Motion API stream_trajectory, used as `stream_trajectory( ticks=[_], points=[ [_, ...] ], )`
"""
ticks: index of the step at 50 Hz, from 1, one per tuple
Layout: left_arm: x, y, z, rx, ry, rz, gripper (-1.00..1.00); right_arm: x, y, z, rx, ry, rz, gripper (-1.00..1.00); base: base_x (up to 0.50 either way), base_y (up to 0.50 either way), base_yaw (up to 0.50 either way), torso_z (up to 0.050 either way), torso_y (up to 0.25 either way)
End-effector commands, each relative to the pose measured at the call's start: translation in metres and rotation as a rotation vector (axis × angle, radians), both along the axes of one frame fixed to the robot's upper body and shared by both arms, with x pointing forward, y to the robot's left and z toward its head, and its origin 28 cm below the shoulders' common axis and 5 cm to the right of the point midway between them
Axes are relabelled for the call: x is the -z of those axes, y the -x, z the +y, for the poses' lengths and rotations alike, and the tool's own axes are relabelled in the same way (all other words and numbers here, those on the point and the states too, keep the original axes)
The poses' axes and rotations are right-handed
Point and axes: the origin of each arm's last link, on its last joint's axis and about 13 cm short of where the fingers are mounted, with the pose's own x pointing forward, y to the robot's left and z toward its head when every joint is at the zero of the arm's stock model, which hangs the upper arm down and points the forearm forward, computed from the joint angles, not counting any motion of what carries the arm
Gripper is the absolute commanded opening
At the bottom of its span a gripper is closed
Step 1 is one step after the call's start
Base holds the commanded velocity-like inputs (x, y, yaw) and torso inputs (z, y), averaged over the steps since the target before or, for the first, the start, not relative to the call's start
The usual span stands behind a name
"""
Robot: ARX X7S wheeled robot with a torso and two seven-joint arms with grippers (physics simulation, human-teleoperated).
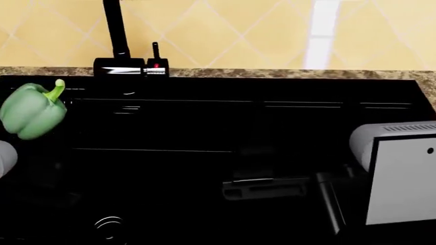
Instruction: Place the avocado, onion, tomato and bell pepper on the cutting board.
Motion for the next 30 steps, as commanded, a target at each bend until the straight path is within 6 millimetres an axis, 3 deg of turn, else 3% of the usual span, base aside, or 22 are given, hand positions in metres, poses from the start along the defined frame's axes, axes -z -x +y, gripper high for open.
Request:
stream_trajectory(
  ticks=[1,30],
  points=[
    [-0.0029,0.0039,-0.0026,0.008,0.023,-0.026,-1.0,-0.0033,0.0005,-0.0016,0.003,-0.027,-0.019,1.0,0.0,-0.5,0.0,0.0,0.0],
    [-0.0003,0.003,-0.0026,0.013,0.026,-0.015,-1.0,-0.0021,-0.0009,-0.0005,0.001,-0.028,-0.012,1.0,0.0,-0.5,0.0,0.0,0.0]
  ],
)
